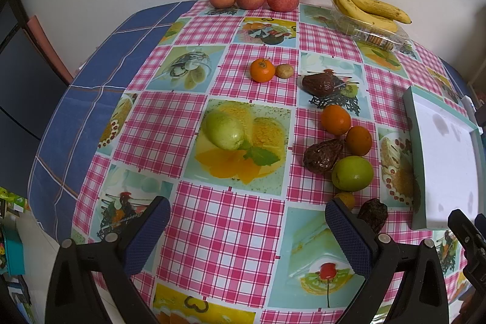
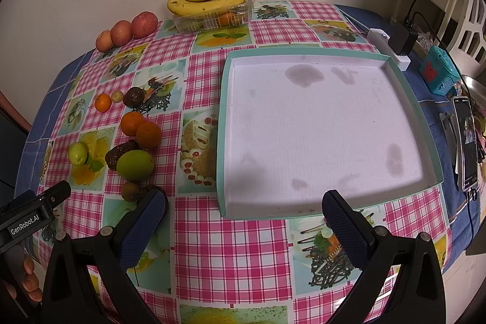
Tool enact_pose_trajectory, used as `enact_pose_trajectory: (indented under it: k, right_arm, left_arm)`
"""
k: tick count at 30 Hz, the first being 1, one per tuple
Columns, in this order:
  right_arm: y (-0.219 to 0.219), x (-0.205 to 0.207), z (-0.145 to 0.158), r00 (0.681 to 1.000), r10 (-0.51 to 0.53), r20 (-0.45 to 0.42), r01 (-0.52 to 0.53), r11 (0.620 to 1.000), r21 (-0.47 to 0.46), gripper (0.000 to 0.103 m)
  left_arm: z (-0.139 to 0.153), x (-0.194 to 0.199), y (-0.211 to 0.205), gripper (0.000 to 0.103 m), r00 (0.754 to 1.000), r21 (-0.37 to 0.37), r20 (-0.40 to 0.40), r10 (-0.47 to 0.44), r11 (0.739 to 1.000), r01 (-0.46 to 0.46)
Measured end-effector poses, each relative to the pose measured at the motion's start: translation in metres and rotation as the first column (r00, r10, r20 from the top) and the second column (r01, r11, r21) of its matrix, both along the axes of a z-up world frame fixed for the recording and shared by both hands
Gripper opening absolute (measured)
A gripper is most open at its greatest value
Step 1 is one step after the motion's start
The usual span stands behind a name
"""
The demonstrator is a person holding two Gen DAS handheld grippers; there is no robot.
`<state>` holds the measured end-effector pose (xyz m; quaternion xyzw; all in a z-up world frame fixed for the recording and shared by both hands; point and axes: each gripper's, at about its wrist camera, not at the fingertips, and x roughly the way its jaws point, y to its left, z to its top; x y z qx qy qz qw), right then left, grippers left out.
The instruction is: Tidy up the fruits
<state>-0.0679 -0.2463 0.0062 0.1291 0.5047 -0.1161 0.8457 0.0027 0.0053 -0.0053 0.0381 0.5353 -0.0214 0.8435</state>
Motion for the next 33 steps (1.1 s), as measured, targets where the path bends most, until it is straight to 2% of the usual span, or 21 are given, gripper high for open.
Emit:
enact_pose_trajectory:
  k: [33]
  right_arm:
    - [0.0001,-0.0001,-0.0001,1.000,0.001,0.001,-0.001,1.000,0.005,0.103]
  left_arm:
    - [-0.0049,0.0005,0.0051,0.103,1.000,-0.015,-0.006,-0.001,1.000,0.001]
